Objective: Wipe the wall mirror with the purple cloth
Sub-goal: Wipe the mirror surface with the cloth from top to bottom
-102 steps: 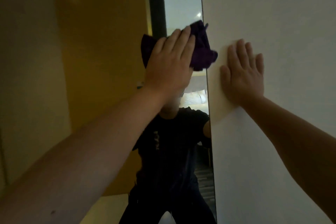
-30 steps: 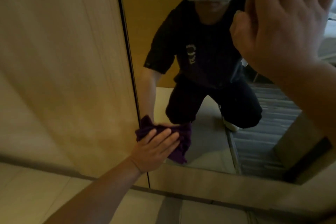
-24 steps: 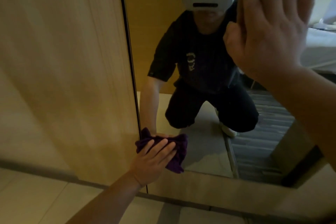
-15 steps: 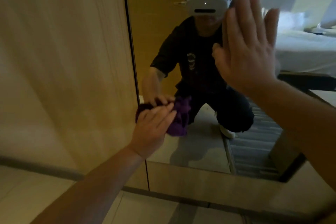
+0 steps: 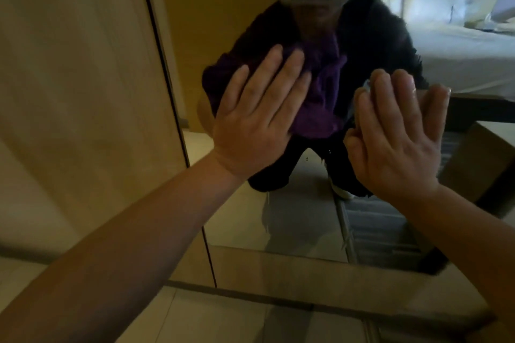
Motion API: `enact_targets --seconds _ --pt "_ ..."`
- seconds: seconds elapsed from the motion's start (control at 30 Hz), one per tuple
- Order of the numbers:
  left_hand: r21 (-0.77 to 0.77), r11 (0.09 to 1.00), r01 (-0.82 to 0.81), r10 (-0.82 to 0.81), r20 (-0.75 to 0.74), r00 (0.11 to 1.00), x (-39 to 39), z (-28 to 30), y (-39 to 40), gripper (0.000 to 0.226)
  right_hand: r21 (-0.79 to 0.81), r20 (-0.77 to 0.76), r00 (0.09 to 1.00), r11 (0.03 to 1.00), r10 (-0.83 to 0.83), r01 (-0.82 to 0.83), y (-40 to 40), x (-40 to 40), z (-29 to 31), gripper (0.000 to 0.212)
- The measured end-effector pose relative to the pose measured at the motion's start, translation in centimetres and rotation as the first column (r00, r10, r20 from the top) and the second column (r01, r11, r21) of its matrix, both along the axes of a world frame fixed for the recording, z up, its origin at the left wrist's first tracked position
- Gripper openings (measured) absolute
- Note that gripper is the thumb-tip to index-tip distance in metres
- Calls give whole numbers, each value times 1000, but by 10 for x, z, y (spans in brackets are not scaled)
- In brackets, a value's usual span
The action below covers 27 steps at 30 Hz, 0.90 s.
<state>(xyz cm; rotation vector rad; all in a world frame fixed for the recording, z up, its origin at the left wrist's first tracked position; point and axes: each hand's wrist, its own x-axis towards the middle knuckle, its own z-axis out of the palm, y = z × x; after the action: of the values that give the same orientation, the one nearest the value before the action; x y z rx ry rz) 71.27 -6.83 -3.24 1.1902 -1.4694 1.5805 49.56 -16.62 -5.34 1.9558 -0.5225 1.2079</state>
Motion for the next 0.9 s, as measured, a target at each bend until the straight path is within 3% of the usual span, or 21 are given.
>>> enact_targets --seconds 0.13,0.27,0.4,0.53,0.63,0.73,0.8,0.9 --pt "248 969 11 -38 105 994 11 -120 20 64 -31 20 1000 999 18 -18 -1 2 -1 60" --pt "536 837 -112 47 134 990 29 -261 56 56 -36 34 999 999 19 -17 -1 2 -1 58" --pt "603 791 -105 93 51 994 23 -302 66 43 -44 42 999 999 26 -24 -1 2 -1 58" --pt "666 745 -26 60 -28 998 17 -284 78 41 -12 55 998 999 31 -30 3 1 2 58" --pt "647 755 102 22 -180 983 4 -247 81 42 3 57 998 1000 27 -27 7 1 4 58" --pt "439 874 210 -78 -300 951 -20 -163 64 41 58 21 998 997 52 -53 11 -2 6 55" --pt "232 951 203 -138 -268 953 -38 -85 49 37 110 -10 994 988 108 -106 13 -12 10 52" --pt "-11 985 172 -171 -169 971 -56 24 23 36 150 9 985 974 171 -170 15 -37 20 49"
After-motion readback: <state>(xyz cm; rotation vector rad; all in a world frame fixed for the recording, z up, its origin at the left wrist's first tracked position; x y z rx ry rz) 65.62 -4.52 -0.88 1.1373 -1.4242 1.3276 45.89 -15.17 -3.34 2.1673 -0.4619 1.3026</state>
